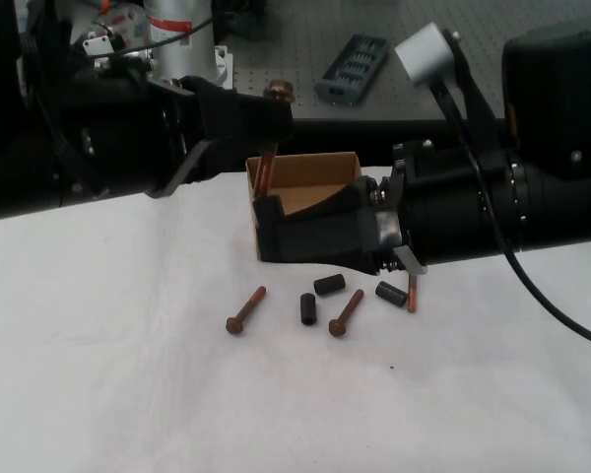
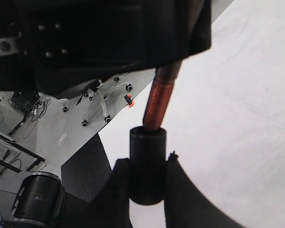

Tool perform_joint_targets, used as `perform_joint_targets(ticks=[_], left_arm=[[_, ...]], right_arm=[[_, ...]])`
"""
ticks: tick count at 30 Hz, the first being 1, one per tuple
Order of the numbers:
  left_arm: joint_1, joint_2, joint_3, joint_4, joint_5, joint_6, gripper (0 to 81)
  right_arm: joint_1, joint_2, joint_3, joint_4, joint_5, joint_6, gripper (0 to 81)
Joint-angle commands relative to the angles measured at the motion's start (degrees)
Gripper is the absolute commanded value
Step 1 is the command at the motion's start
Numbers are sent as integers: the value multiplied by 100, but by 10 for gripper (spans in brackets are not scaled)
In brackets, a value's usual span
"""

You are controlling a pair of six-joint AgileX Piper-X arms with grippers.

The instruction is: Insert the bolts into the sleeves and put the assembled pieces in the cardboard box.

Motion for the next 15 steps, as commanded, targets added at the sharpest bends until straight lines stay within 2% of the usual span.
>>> perform_joint_targets(ticks=[1,15], left_arm=[[-15,-64,-14,-38,65,-162,6],[-15,-64,-14,-38,65,-162,6]], right_arm=[[13,13,-35,-222,33,-4,28],[2,13,-35,-223,311,29,28]])
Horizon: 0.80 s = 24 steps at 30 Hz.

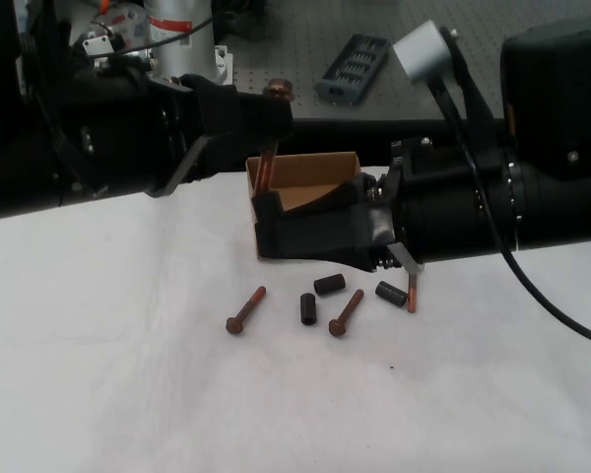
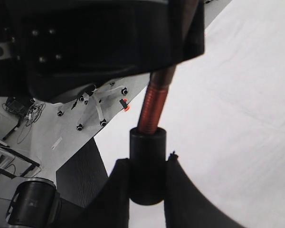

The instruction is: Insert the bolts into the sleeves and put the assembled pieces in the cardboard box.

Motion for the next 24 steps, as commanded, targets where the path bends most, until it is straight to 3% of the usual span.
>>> perform_joint_targets(ticks=[1,13,24], left_arm=[[-15,-64,-14,-38,65,-54,6],[-15,-64,-14,24,65,1,6],[-15,-64,-14,1,6,212,6]], right_arm=[[-26,13,-35,-188,146,0,28],[-381,1,-35,-188,135,125,28],[-405,1,-35,-24,-91,85,28]])
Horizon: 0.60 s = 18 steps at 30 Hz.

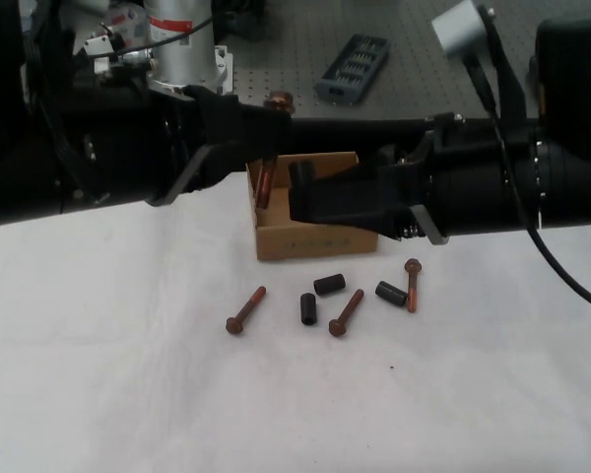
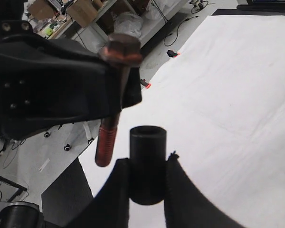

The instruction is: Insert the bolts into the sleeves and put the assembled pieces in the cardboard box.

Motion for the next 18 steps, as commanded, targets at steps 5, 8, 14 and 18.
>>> perform_joint_targets(ticks=[5,8,14,18], left_arm=[[-24,-64,-28,-416,-9,427,6],[-24,-64,-28,-468,13,433,6],[-24,-64,-28,-468,33,356,6],[-24,-64,-28,-468,51,248,6]], right_arm=[[-7,1,-35,452,-398,-315,28],[0,1,-35,474,-506,-315,28],[0,1,-35,110,-762,-250,28],[0,1,-35,-79,-760,-115,28]])
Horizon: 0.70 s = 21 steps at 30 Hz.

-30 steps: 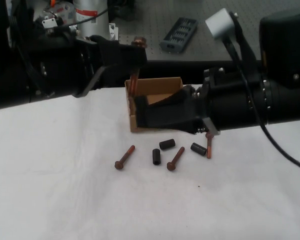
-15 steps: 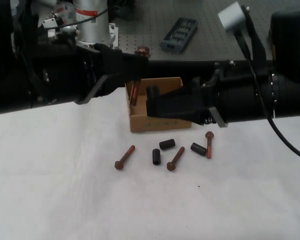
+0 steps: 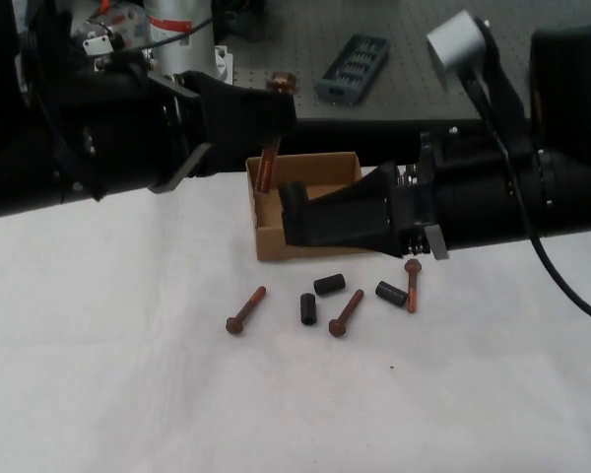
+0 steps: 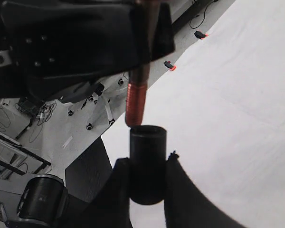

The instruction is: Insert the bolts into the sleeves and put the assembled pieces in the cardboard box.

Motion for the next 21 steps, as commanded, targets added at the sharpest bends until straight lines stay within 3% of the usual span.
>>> perform_joint_targets(ticks=[1,21], left_arm=[[-24,-64,-28,-173,51,-75,6],[-24,-64,-28,-473,226,-293,6]], right_arm=[[0,1,-35,-226,-130,107,28],[136,1,-35,-290,-245,107,28]])
